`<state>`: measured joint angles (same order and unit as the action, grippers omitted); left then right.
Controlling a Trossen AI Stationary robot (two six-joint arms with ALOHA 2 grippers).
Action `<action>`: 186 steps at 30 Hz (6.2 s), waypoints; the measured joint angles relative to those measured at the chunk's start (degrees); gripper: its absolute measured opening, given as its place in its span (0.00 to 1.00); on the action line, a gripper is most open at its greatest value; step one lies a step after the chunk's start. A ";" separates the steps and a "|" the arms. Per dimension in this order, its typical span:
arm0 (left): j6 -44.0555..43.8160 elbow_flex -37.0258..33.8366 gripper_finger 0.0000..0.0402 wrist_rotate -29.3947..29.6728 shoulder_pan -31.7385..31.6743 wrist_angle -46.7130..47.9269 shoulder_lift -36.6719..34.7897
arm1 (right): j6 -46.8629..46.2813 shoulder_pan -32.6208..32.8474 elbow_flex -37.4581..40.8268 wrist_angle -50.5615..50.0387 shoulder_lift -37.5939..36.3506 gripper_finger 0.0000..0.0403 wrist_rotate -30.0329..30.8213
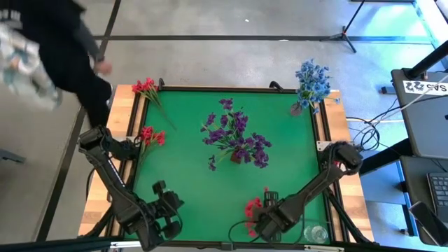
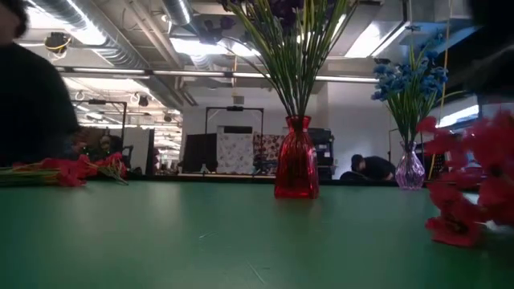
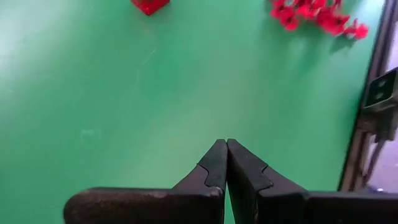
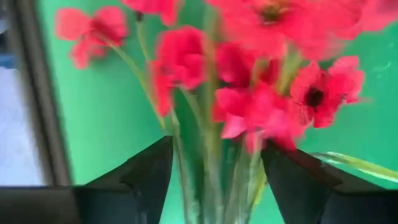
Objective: Sort flowers into vase by color
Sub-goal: Put the bottom red flowers into the transparent vase
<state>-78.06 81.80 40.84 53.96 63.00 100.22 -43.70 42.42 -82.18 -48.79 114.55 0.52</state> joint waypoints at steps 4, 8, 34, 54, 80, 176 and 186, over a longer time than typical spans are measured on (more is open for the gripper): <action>0.00 0.00 0.01 0.44 0.36 -1.52 0.00 | -0.45 -1.88 0.07 1.24 1.54 0.54 -1.58; 0.02 0.00 0.01 0.46 0.77 -2.44 0.00 | -1.52 -3.68 -0.16 -0.32 1.54 0.51 -7.74; -14.72 0.00 0.01 2.04 8.20 11.57 0.00 | 25.01 -5.67 -7.01 -5.45 6.85 0.57 -2.32; -9.96 0.00 0.01 7.87 5.57 11.53 0.00 | 24.46 -6.00 -15.98 -4.47 3.41 0.02 3.63; -11.33 0.00 0.01 5.31 -6.64 7.50 0.00 | 35.80 6.62 7.04 35.87 -42.88 0.01 -7.21; -9.86 -0.02 0.01 5.10 -18.06 -1.88 0.00 | 27.76 15.32 41.26 39.89 -63.55 0.43 -18.06; -10.61 -0.02 0.01 4.46 -18.04 -1.61 0.00 | 26.45 15.32 29.19 11.61 -63.86 0.44 -17.01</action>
<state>-88.67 81.78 45.30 35.92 61.39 100.22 -17.25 57.74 -52.99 -37.18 50.69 -16.49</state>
